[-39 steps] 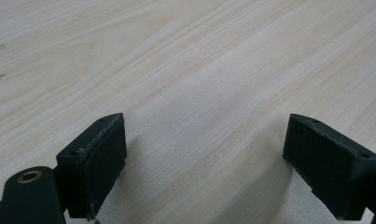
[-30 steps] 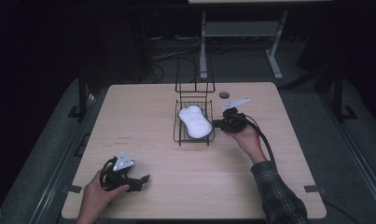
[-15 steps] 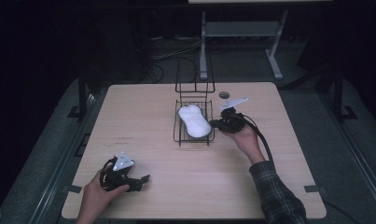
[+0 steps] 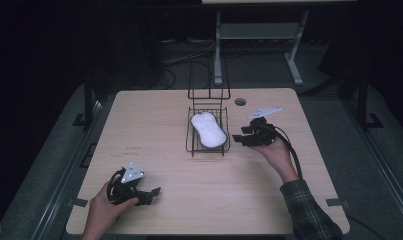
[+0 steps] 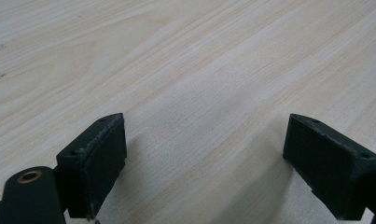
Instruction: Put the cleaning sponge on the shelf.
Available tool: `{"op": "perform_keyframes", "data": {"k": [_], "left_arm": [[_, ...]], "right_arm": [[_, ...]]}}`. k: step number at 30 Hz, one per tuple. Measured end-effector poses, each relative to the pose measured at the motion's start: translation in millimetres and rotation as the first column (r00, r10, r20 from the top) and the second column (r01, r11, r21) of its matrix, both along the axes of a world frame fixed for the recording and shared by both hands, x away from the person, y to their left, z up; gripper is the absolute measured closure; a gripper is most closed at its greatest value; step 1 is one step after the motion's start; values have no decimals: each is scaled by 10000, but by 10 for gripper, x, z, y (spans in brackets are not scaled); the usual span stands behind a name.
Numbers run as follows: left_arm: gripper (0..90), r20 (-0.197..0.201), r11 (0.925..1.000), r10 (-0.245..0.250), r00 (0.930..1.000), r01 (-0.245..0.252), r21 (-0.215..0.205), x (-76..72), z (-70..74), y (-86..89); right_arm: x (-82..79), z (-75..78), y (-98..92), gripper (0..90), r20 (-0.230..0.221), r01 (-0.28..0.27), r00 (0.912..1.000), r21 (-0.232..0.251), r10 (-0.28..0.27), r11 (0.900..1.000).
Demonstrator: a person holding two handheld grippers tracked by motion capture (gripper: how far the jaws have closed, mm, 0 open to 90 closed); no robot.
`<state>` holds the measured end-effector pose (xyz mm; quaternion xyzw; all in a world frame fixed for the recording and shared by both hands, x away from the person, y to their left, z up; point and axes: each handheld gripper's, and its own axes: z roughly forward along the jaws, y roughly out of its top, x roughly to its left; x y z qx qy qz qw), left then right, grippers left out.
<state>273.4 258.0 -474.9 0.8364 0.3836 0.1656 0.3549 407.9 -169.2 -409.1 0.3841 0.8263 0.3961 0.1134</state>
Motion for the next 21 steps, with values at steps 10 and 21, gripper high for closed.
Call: {"op": "perform_keyframes", "data": {"k": [10, 21], "left_arm": [[124, -2, 10000, 1, 10000, -1, -2, 0, 0, 0], [124, 1, 10000, -2, 10000, 2, -1, 0, 0, 0]], "right_arm": [[-207, -31, -194, 282, 207, 490, 9986, -183, -486, 9986], [-523, -80, -397, 101, 291, 921, 9952, 410, -933, 9949]]}}
